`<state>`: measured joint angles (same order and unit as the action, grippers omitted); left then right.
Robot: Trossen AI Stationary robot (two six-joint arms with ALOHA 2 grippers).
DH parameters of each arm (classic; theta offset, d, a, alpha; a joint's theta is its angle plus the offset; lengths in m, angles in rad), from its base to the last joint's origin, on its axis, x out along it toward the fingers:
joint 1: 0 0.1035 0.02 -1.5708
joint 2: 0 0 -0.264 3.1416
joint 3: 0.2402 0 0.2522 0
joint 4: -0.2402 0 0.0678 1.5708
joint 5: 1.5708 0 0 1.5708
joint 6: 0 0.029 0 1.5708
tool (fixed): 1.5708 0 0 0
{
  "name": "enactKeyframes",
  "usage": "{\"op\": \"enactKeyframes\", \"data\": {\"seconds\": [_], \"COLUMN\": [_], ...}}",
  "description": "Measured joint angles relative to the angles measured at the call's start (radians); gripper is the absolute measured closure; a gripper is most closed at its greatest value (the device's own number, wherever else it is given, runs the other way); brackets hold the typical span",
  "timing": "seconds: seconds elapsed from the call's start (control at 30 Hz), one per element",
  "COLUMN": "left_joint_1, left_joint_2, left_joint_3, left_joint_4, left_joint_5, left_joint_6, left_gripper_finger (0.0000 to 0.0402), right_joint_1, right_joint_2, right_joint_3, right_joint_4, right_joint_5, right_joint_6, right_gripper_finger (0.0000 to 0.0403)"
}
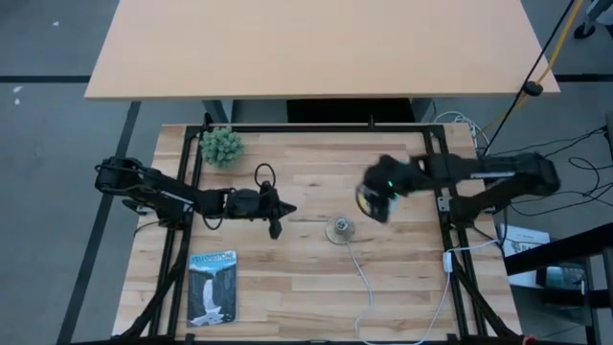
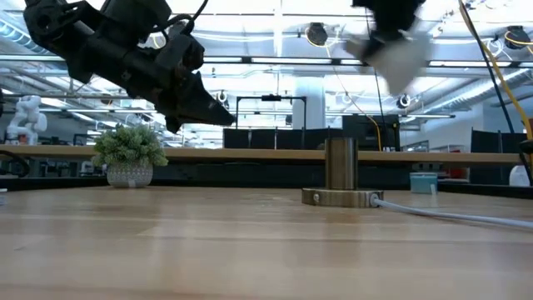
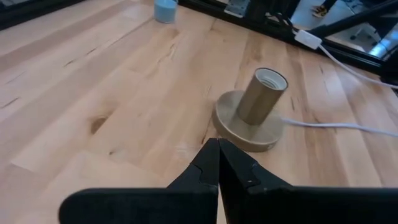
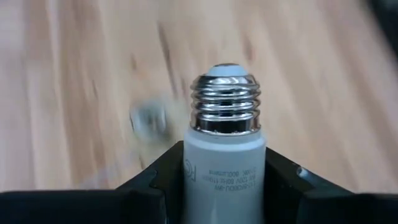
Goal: Screw lightbulb
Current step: Insert the lightbulb into the lamp
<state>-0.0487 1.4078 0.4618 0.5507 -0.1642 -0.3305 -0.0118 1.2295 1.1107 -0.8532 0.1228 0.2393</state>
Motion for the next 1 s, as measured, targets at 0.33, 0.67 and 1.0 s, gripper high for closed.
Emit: {"op": "enactKeyframes", "data": {"seconds": [0.33,0.67,1.0], "left_joint_1": [0.001,0.004,0.024], "left_joint_2": [0.000,0.000,0.000], "left_joint_3": [0.000,0.000,0.000], "left_joint_4": [0.005,0.012,0.006], "left_joint_5": [-0.045,-0.062,-0.063], "left_joint_6": [-0.001,0.004,0.025], "left_gripper_finger": [0.0401,0.0401,0.0401], "right_joint_1": [0.134,0.201,0.233], "right_joint_2": [-0.089,0.116,0.211], "right_joint_3": [-0.328,-0.350,-0.349], "right_joint_4": [0.024,0.078,0.095], "right_joint_5": [-0.068,-0.091,-0.125], "right_joint_6": [-0.012,-0.385,-0.355], "right_gripper_finger": [0.0261,0.0261,0.0194]}}
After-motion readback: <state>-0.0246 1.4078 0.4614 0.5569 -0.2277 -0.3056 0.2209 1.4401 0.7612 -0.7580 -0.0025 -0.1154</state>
